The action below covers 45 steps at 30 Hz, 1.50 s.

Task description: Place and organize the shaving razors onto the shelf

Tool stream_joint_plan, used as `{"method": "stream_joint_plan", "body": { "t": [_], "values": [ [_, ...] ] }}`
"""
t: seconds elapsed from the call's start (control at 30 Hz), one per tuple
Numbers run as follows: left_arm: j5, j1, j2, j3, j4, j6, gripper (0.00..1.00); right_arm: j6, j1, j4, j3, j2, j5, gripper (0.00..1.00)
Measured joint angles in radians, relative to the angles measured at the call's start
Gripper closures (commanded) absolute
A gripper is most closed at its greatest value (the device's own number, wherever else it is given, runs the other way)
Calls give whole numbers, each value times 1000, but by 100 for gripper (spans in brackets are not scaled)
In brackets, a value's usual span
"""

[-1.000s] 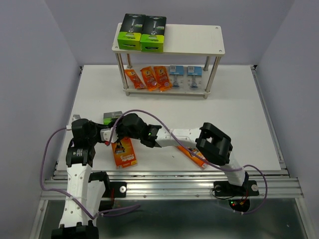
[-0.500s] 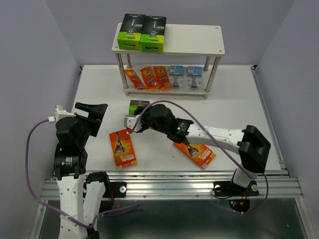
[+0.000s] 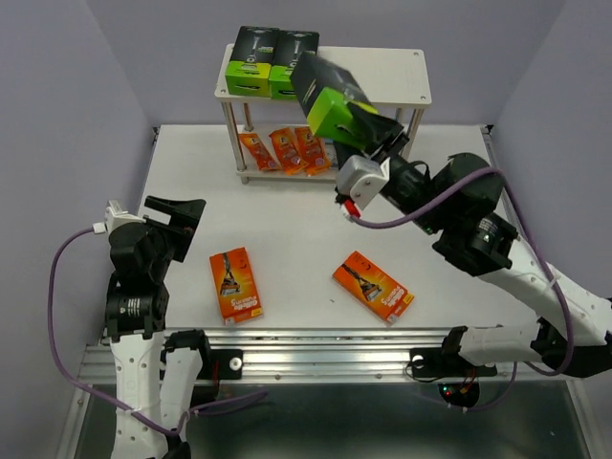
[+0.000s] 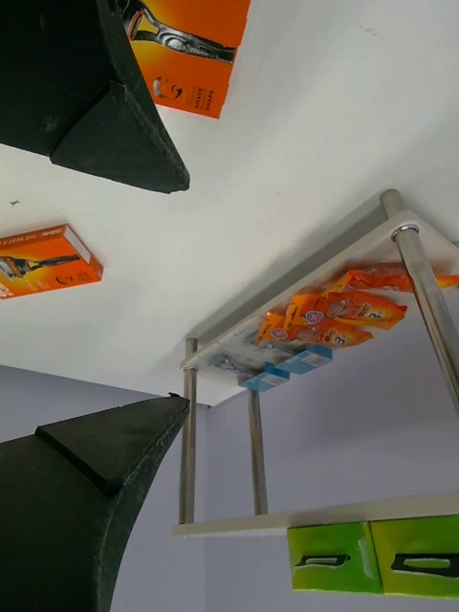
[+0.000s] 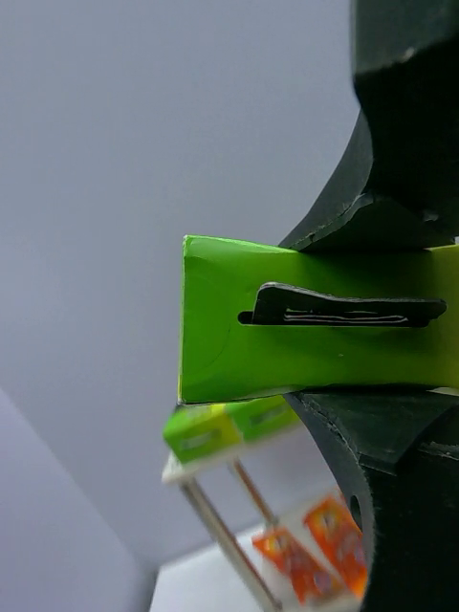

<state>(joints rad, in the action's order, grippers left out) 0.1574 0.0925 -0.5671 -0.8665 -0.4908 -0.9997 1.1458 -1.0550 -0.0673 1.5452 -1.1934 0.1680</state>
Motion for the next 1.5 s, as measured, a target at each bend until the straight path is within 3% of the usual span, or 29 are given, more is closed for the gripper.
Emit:
{"method": "stream_joint_plan", "body": {
  "t": [0.13, 0.23, 0.4, 0.6, 0.77, 0.97, 1.13, 1.33, 1.5],
  "values": [
    [-1, 0, -25, 15, 6, 8, 1, 45, 154, 18, 164, -101, -5, 80],
    [0, 0, -53, 23, 14, 18, 1, 51, 319, 24, 314, -264, -37, 79],
    [-1, 0, -88, 41, 35, 24, 1, 67, 468, 2, 480, -525, -50, 79],
    [-11, 0, -100, 69, 46, 24, 1, 76, 581, 32, 475, -697, -170, 78],
    [-23, 0, -108, 77, 61, 26, 1, 60, 633, 97, 415, -678, -276, 76],
    [-28, 0, -110, 121, 84, 26, 1, 167, 643, 190, 199, -583, -420, 73],
    [-34, 0, -111, 128, 87, 24, 1, 191, 642, 187, 185, -574, -498, 67],
    [-41, 0, -123, 128, 95, 23, 1, 194, 642, 187, 183, -574, -534, 53],
    [-45, 0, -149, 136, 105, 23, 1, 185, 621, 140, 194, -575, -537, 32]
  ]
}}
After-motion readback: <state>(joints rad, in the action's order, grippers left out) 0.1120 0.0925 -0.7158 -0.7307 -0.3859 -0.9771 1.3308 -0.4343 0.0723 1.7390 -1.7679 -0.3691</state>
